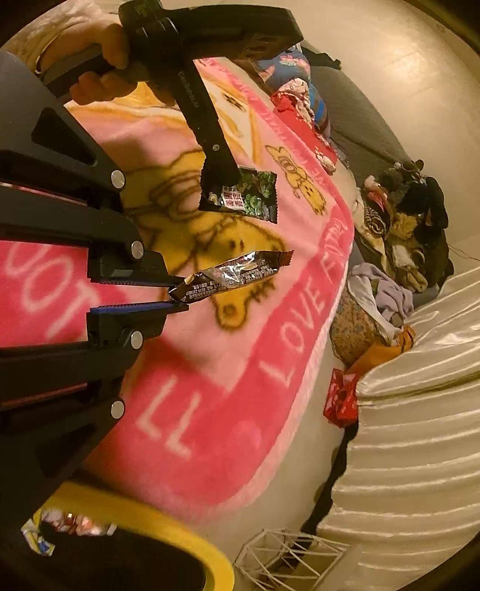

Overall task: Collect trash
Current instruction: 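Carry the green candy pack and chocolate wrapper over the yellow-rimmed bin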

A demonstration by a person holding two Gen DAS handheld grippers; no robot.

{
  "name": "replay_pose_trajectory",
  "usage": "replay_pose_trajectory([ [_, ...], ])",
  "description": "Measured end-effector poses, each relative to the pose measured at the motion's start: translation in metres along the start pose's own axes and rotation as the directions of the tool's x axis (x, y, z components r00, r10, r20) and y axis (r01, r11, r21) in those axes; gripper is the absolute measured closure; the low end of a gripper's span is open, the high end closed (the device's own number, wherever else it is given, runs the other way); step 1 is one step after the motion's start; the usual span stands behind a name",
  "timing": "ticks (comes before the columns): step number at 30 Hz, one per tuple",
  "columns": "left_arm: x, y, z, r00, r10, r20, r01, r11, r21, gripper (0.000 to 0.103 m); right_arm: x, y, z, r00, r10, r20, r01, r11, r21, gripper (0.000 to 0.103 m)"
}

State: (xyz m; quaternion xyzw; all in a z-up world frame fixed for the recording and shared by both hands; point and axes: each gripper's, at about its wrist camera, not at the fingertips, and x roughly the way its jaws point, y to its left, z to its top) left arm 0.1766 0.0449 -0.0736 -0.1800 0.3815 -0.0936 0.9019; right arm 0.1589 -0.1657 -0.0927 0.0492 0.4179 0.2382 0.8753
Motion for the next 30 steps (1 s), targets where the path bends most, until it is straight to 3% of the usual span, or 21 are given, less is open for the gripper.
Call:
replay_pose_trajectory([
  [30, -0.019, -0.119, -0.037, 0.993, -0.117, -0.017, 0.118, 0.974, 0.191, 0.099, -0.098, -0.091, -0.056, 0.988, -0.126, 0.088, 0.102, 0.967, 0.233, 0.095],
])
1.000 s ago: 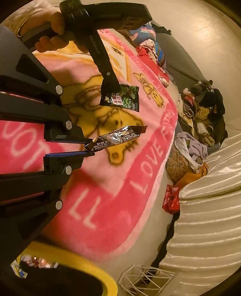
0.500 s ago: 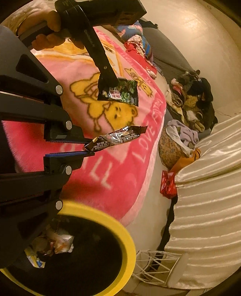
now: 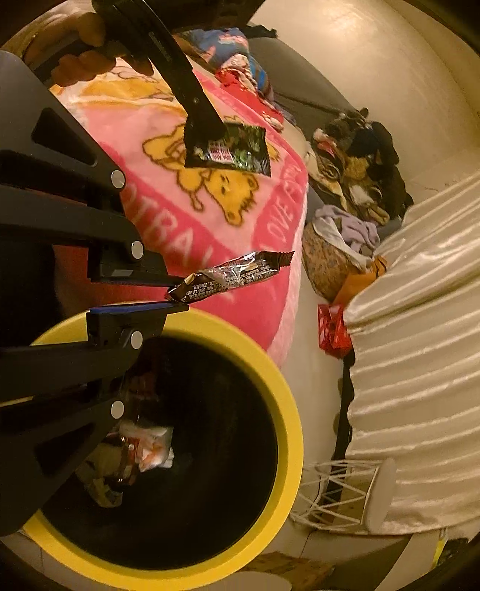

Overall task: Collect trash
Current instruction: 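Carry the green candy pack and chocolate wrapper over the yellow-rimmed bin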

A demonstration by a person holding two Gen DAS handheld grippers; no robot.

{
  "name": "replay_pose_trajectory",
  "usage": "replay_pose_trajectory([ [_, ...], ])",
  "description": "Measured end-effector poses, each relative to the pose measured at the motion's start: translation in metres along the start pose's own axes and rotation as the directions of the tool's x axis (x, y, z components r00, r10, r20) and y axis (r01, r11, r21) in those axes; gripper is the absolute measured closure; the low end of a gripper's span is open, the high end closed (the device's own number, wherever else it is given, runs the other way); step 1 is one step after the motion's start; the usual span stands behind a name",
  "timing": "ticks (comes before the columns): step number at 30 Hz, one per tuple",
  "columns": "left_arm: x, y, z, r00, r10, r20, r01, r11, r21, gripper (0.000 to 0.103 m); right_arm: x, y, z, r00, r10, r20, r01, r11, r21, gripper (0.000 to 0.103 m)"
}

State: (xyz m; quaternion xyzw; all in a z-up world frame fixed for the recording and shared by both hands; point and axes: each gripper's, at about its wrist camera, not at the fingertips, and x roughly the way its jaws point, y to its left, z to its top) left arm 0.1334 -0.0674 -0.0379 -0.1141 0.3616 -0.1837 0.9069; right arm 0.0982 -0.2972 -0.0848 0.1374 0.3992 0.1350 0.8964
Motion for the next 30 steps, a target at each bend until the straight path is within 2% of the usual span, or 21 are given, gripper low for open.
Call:
replay_pose_trajectory([
  [16, 0.003, -0.039, -0.004, 0.999, -0.055, 0.002, 0.054, 0.995, 0.079, 0.099, -0.017, -0.027, -0.005, 0.998, -0.058, 0.030, 0.057, 0.997, 0.053, 0.095],
  [30, 0.008, -0.065, -0.008, 0.996, -0.088, -0.017, 0.090, 0.987, 0.134, 0.099, -0.032, -0.068, -0.010, 0.993, -0.117, 0.029, 0.112, 0.984, 0.138, 0.095],
])
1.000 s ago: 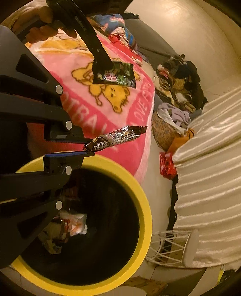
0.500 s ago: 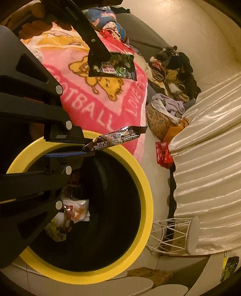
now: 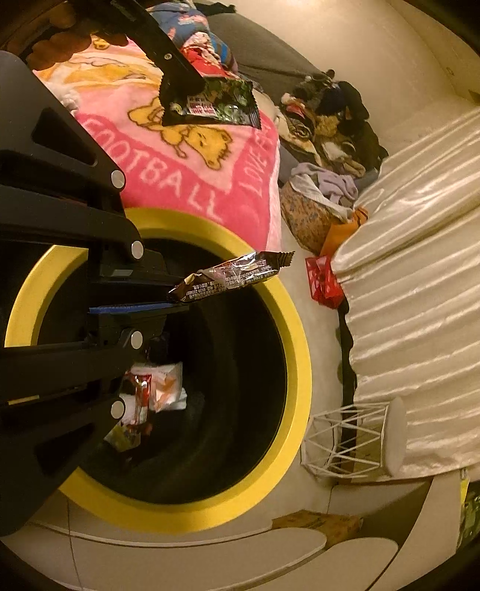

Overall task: Collect trash
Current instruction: 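Carry the green candy pack and chocolate wrapper over the yellow-rimmed bin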

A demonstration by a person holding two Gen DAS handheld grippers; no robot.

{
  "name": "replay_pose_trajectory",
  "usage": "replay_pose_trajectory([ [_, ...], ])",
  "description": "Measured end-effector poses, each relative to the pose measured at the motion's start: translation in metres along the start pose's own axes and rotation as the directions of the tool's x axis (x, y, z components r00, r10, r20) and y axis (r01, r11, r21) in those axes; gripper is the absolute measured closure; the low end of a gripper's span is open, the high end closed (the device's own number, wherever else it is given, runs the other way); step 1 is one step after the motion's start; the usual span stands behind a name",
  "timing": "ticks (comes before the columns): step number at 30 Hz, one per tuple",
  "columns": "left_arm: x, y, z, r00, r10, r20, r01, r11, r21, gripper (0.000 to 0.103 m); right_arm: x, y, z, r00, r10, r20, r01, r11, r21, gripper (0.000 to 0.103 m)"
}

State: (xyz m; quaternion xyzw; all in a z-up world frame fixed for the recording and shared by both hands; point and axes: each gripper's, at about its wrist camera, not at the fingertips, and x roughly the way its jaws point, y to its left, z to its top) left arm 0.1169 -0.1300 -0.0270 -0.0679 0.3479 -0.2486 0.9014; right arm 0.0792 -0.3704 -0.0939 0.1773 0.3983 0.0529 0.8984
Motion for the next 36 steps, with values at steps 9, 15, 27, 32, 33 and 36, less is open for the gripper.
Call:
replay_pose_trajectory([
  [9, 0.009, -0.016, -0.002, 1.000, -0.017, -0.022, 0.018, 0.999, 0.038, 0.099, -0.006, -0.022, -0.002, 1.000, -0.025, -0.001, 0.025, 0.999, 0.042, 0.095],
  [15, 0.019, -0.027, -0.005, 0.998, -0.026, -0.048, 0.029, 0.998, 0.059, 0.099, -0.006, -0.032, -0.002, 0.999, -0.032, -0.011, 0.032, 0.997, 0.067, 0.095],
  [27, 0.043, -0.040, -0.014, 0.993, -0.053, -0.105, 0.061, 0.995, 0.074, 0.099, -0.010, -0.052, -0.006, 0.999, -0.040, -0.024, 0.042, 0.992, 0.122, 0.092],
  [32, 0.057, -0.043, -0.018, 0.988, -0.061, -0.144, 0.073, 0.995, 0.074, 0.099, -0.010, -0.054, -0.006, 0.999, -0.037, -0.026, 0.040, 0.991, 0.125, 0.090],
  [33, 0.061, -0.043, -0.018, 0.987, -0.061, -0.150, 0.073, 0.994, 0.078, 0.099, -0.010, -0.054, -0.006, 0.999, -0.038, -0.028, 0.041, 0.991, 0.124, 0.090],
  [36, 0.069, -0.046, -0.018, 0.984, -0.062, -0.169, 0.078, 0.993, 0.087, 0.099, -0.011, -0.054, -0.007, 0.999, -0.042, -0.029, 0.045, 0.991, 0.128, 0.089],
])
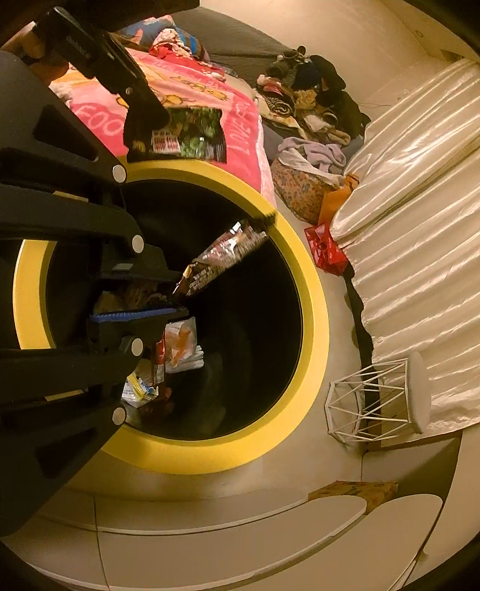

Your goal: Collect trash

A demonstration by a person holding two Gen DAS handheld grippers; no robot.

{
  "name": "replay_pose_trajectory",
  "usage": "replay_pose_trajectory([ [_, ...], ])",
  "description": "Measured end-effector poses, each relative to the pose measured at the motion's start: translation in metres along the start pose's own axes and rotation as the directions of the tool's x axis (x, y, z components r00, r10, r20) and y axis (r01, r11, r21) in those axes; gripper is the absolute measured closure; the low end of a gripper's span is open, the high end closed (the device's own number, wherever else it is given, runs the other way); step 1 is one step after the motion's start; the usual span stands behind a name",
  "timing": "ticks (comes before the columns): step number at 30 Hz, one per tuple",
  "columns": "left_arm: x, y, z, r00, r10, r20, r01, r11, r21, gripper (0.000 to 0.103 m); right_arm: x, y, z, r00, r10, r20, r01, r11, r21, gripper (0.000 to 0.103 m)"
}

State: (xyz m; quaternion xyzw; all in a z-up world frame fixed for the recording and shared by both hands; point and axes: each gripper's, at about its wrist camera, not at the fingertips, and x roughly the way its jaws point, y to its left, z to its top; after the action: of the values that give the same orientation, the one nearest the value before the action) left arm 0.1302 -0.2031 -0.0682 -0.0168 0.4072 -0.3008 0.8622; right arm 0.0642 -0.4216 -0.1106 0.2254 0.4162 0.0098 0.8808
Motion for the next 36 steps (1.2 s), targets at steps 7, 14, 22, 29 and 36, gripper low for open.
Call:
replay_pose_trajectory([
  [7, 0.011, -0.001, 0.002, 1.000, -0.008, -0.010, 0.008, 1.000, 0.011, 0.086, -0.002, -0.004, -0.003, 1.000, -0.009, 0.000, 0.009, 1.000, 0.008, 0.071],
  [14, 0.001, 0.003, 0.001, 1.000, 0.008, 0.017, -0.009, 1.000, 0.009, 0.045, -0.008, -0.002, -0.005, 1.000, -0.025, 0.017, 0.025, 1.000, 0.002, 0.053],
  [22, -0.030, 0.015, -0.004, 0.994, 0.076, 0.076, -0.074, 0.997, -0.024, 0.011, -0.025, 0.016, -0.009, 0.995, -0.051, 0.087, 0.056, 0.997, -0.055, 0.024],
  [29, -0.068, 0.030, -0.020, 0.972, 0.187, 0.144, -0.180, 0.982, -0.057, 0.011, -0.043, 0.050, -0.020, 0.982, -0.006, 0.189, 0.031, 0.991, -0.127, 0.008],
  [36, -0.104, 0.047, -0.040, 0.936, 0.284, 0.207, -0.265, 0.958, -0.113, 0.011, -0.064, 0.079, -0.040, 0.940, 0.066, 0.334, -0.003, 0.982, -0.187, 0.006],
])
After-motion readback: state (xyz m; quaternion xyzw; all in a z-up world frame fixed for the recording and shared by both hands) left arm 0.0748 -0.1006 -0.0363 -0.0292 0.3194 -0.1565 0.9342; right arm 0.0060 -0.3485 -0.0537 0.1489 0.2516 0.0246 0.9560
